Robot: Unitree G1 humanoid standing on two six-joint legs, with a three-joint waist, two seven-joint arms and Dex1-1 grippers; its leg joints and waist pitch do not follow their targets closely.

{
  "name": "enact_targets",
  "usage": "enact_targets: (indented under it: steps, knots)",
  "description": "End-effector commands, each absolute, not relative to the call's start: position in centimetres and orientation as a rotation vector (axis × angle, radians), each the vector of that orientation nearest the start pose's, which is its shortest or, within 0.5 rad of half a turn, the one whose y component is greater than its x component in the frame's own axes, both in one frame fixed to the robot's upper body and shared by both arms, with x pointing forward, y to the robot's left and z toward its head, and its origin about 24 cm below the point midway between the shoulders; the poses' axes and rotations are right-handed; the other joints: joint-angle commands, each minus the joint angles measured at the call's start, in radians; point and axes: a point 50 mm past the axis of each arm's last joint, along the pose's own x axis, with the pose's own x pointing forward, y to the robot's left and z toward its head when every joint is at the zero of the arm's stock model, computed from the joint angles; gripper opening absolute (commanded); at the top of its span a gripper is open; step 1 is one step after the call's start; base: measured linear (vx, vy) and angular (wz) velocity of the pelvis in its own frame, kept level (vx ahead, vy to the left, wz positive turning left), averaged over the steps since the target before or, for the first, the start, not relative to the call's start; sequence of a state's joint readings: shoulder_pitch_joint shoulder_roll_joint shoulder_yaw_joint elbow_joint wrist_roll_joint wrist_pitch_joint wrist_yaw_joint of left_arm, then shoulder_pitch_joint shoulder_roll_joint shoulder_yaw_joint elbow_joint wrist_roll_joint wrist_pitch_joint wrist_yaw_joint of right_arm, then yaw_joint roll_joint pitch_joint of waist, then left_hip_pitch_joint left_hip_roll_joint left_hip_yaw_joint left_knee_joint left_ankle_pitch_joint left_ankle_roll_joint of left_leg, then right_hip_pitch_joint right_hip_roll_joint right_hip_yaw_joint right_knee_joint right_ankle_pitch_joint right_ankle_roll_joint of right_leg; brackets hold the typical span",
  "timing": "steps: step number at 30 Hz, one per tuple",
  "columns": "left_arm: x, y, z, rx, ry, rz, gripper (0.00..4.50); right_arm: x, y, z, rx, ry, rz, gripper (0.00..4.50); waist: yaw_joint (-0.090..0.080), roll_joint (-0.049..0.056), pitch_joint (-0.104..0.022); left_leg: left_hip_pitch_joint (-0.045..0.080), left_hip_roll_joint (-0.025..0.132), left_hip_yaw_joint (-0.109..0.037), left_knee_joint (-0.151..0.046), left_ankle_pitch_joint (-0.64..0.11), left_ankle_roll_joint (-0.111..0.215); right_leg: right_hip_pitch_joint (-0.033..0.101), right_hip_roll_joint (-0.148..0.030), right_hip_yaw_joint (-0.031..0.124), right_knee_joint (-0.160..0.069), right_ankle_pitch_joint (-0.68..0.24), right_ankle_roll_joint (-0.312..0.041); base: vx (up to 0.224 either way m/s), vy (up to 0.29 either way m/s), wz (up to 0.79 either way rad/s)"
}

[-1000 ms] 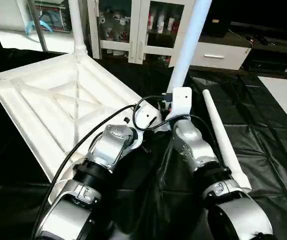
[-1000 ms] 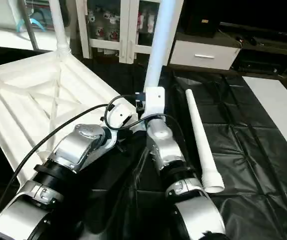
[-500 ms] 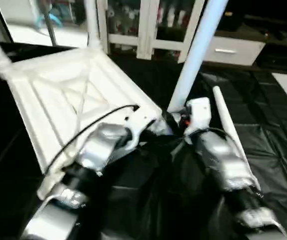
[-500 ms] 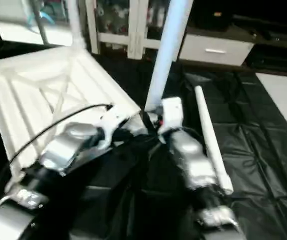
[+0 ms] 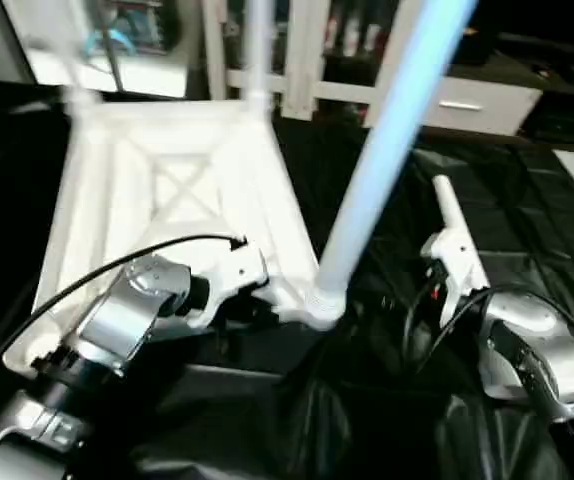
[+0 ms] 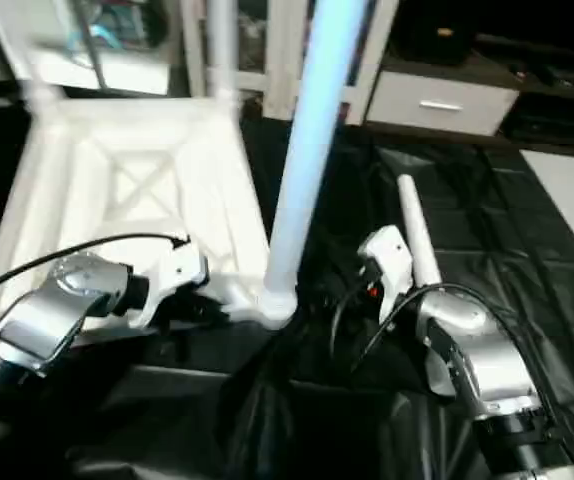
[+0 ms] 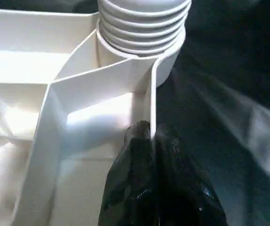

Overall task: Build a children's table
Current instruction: Insert table leg to table base

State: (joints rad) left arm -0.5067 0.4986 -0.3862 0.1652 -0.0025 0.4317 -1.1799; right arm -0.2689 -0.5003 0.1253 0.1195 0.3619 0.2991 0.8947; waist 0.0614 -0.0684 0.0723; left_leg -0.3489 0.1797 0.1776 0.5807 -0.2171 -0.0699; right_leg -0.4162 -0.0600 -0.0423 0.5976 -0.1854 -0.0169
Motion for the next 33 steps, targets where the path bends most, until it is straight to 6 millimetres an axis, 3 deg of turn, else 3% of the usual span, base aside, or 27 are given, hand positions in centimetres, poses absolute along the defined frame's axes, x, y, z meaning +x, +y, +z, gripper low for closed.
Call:
enact_targets:
  steps: [1, 5, 11, 17, 24, 33]
  knots:
    - [28.3, 12.0, 6.0, 0.488, 0.598, -1.404, 0.00, 27.5, -16.7, 7.2, -0.085, 0.249, 1.069, 4.45, -0.001, 0.008, -0.054, 0.009, 0.057, -0.008, -0.060, -0.017, 0.118, 0.057, -0.080, 0.046, -0.039, 0.014, -0.302, 0.000, 0.000, 0.00]
    - [28.1, 11.9, 6.2, 0.493, 0.594, -1.425, 0.00, 27.1, -15.8, 6.8, -0.122, 0.269, 1.187, 4.45, 0.000, 0.006, -0.055, 0.008, 0.056, -0.009, -0.058, -0.044, 0.103, 0.058, -0.082, 0.047, -0.040, -0.022, -0.295, 0.000, 0.000, 0.00]
    - [28.0, 11.7, 6.1, 0.494, 0.596, -1.437, 0.00, 27.9, -15.2, 6.3, -0.188, 0.277, 1.199, 4.45, -0.002, 0.003, -0.056, 0.005, 0.052, -0.009, -0.056, -0.033, 0.092, 0.058, -0.083, 0.048, -0.038, -0.024, -0.291, 0.000, 0.000, 0.00]
    - [28.0, 11.7, 6.1, 0.499, 0.601, -1.444, 0.00, 28.7, -14.5, 6.5, -0.199, 0.267, 1.227, 4.45, 0.002, 0.003, -0.059, 0.007, 0.052, -0.007, -0.052, -0.006, 0.108, 0.059, -0.081, 0.048, -0.032, 0.012, -0.300, 0.000, 0.000, 0.00]
    - [27.9, 11.9, 5.9, 0.505, 0.618, -1.447, 0.00, 29.0, -14.1, 6.2, -0.174, 0.269, 1.277, 3.83, 0.002, 0.004, -0.059, 0.006, 0.053, -0.009, -0.052, -0.037, 0.101, 0.060, -0.083, 0.047, -0.035, -0.029, -0.298, 0.000, 0.000, 0.00]
    - [28.0, 11.9, 5.9, 0.508, 0.620, -1.447, 0.00, 29.3, -13.9, 5.9, -0.179, 0.274, 1.293, 3.17, 0.004, 0.003, -0.063, 0.007, 0.051, -0.009, -0.050, -0.015, 0.103, 0.061, -0.081, 0.046, -0.030, -0.005, -0.301, 0.000, 0.000, 0.00]
